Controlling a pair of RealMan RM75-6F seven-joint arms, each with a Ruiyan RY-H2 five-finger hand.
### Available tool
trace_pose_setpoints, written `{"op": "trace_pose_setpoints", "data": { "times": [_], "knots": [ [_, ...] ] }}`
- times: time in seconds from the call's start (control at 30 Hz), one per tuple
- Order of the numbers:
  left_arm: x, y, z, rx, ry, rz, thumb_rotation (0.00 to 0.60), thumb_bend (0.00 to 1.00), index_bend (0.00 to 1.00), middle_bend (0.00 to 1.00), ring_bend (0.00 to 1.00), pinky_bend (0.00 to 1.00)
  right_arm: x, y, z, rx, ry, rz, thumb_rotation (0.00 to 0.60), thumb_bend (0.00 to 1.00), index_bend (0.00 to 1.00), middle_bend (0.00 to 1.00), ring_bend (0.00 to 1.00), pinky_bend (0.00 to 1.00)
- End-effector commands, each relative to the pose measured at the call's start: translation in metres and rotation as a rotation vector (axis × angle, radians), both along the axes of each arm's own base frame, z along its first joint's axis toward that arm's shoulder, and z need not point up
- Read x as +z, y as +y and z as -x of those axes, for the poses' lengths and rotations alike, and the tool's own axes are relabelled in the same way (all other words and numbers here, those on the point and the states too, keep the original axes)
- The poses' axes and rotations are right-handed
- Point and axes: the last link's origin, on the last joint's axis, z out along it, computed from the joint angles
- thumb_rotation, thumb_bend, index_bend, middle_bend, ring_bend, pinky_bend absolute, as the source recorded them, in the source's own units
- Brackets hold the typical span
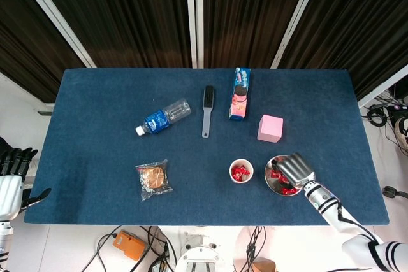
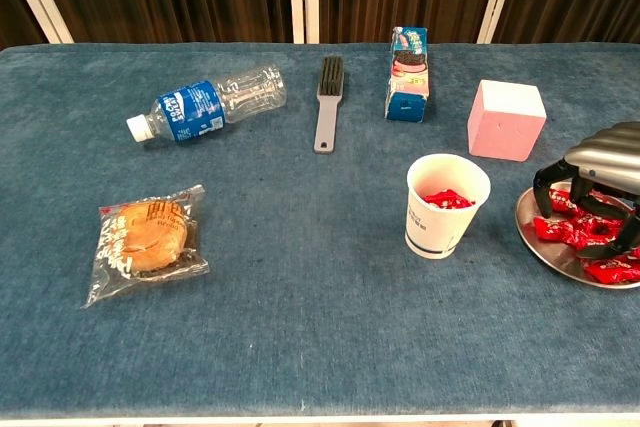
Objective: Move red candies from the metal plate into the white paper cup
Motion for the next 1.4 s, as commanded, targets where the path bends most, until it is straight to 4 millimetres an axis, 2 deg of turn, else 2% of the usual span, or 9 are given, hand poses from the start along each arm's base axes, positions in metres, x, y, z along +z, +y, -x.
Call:
{"op": "trace_pose_setpoints", "data": {
  "times": [0.03, 0.5, 0.77, 1.0, 1.07, 1.17, 1.4],
  "knots": [
    [0.0, 0.0, 0.0, 0.0, 0.001, 0.002, 0.6, 0.0, 0.12, 0.11, 0.0, 0.0, -0.001, -0.001, 0.001, -0.004, 0.002, -0.003, 0.6, 0.39, 0.53, 0.9, 1.0, 1.0],
    [-0.001, 0.001, 0.001, 0.004, 0.0, 0.003, 0.6, 0.0, 0.12, 0.11, 0.0, 0.0, -0.004, -0.006, -0.001, -0.007, -0.003, -0.003, 0.6, 0.53, 0.61, 0.9, 1.0, 1.0],
    [-0.001, 0.001, 0.001, 0.002, -0.002, 0.0, 0.6, 0.0, 0.12, 0.11, 0.0, 0.0, 0.009, -0.002, -0.009, 0.013, -0.067, 0.037, 0.6, 0.56, 0.64, 0.9, 1.0, 1.0],
    [0.001, 0.001, 0.001, -0.004, 0.0, -0.003, 0.6, 0.0, 0.12, 0.11, 0.0, 0.0, 0.048, 0.001, -0.047, 0.131, -0.209, 0.14, 0.6, 0.56, 0.64, 0.9, 1.0, 1.0],
    [0.001, 0.001, 0.0, -0.004, 0.0, -0.005, 0.6, 0.0, 0.12, 0.11, 0.0, 0.0, 0.051, 0.0, -0.058, 0.157, -0.242, 0.144, 0.6, 0.56, 0.64, 0.9, 1.0, 1.0],
    [0.0, 0.002, 0.0, -0.007, -0.002, -0.004, 0.6, 0.0, 0.12, 0.11, 0.0, 0.0, 0.045, -0.001, -0.077, 0.188, -0.28, 0.111, 0.6, 0.56, 0.63, 0.9, 1.0, 1.0],
    [0.001, 0.003, 0.001, -0.007, 0.003, -0.001, 0.6, 0.0, 0.12, 0.11, 0.0, 0.0, 0.015, -0.006, -0.101, 0.229, -0.292, 0.03, 0.6, 0.55, 0.61, 0.9, 1.0, 1.0]
  ]
}}
